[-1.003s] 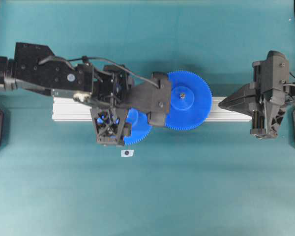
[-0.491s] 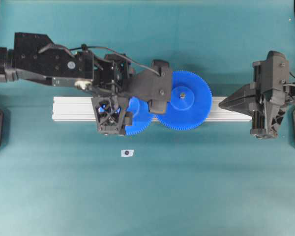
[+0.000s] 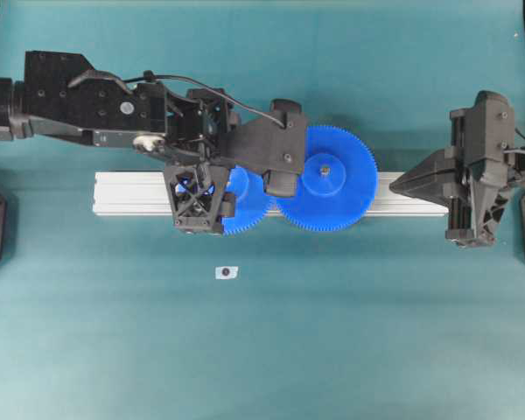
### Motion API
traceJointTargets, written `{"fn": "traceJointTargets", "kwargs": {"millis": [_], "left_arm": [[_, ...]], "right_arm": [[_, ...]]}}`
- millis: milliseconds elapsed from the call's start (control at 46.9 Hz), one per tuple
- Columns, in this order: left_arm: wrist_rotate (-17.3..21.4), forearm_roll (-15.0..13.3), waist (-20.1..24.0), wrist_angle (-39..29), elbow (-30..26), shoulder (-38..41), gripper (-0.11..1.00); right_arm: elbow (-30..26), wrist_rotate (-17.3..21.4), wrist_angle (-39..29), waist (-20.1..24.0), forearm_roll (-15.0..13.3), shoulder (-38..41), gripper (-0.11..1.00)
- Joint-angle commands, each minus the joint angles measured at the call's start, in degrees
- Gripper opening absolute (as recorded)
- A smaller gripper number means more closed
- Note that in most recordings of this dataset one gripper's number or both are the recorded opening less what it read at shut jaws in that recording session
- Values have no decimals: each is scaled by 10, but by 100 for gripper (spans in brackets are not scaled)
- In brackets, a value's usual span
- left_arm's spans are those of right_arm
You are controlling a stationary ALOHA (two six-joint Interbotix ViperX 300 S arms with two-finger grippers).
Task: Insert the small gear onto the shaft.
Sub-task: 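Align the gear's center hole over the left shaft, meshing with the large gear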
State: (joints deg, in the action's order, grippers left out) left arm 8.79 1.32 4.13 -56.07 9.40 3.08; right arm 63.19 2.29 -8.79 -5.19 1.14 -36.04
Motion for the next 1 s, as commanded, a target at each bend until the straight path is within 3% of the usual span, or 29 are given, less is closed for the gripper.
{"fn": "traceJointTargets", "kwargs": {"millis": [0,981], "left_arm": [[1,2,2,4,-11,-13,69],[1,3,8,50,32,9,69]], "right_arm": [[-5,2,3,1,0,-2,2],[-4,2,3,1,0,-4,2]]}}
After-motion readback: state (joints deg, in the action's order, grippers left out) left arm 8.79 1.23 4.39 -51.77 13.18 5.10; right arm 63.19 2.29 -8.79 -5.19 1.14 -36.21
